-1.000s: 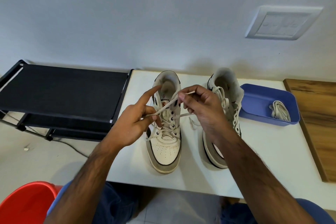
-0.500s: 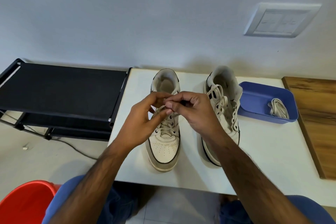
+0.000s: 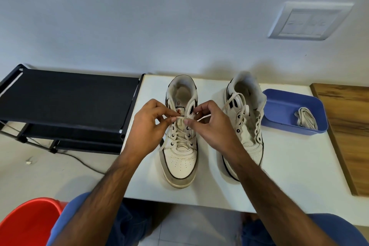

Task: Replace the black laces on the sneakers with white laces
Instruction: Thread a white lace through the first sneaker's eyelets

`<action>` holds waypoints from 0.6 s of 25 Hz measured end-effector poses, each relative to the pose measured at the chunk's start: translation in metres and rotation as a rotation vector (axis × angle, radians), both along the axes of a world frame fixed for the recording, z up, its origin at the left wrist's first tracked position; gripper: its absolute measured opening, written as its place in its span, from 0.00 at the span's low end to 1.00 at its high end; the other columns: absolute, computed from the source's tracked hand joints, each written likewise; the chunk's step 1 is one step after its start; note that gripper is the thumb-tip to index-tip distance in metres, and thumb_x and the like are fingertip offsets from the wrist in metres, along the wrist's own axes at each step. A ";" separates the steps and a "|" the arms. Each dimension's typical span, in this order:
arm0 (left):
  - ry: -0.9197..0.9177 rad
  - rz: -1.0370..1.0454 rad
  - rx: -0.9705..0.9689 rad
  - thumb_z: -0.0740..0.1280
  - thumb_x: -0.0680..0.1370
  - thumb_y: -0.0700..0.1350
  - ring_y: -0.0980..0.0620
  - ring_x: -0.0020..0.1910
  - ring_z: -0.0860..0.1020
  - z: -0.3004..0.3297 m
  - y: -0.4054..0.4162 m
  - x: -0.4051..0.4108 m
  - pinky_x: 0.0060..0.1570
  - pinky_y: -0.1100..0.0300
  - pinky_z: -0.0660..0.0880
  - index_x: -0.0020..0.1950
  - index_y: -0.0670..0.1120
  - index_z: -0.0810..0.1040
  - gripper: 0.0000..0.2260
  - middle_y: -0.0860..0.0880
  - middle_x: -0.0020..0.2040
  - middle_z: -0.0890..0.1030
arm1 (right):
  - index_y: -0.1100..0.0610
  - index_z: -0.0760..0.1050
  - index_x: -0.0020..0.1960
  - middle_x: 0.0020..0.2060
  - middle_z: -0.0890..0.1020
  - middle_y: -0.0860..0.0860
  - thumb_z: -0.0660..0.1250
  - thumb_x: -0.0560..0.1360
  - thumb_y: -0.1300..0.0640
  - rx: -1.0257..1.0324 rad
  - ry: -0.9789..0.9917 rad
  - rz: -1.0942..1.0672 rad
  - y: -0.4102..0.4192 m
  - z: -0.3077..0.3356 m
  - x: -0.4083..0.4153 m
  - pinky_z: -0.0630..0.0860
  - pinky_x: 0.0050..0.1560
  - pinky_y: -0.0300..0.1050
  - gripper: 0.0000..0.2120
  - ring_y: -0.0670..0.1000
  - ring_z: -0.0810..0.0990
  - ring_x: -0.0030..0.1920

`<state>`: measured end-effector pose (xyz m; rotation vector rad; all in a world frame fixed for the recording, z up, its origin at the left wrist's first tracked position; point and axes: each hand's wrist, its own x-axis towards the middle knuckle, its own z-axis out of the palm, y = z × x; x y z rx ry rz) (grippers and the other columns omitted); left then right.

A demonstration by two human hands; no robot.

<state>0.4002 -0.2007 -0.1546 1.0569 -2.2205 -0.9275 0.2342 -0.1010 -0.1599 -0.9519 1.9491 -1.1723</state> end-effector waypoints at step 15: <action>-0.148 -0.066 -0.204 0.70 0.77 0.45 0.55 0.37 0.75 -0.003 0.010 -0.010 0.39 0.51 0.77 0.45 0.51 0.76 0.04 0.58 0.40 0.74 | 0.50 0.73 0.54 0.42 0.81 0.45 0.76 0.72 0.49 0.033 0.048 -0.029 0.004 -0.001 0.009 0.77 0.40 0.41 0.16 0.42 0.81 0.40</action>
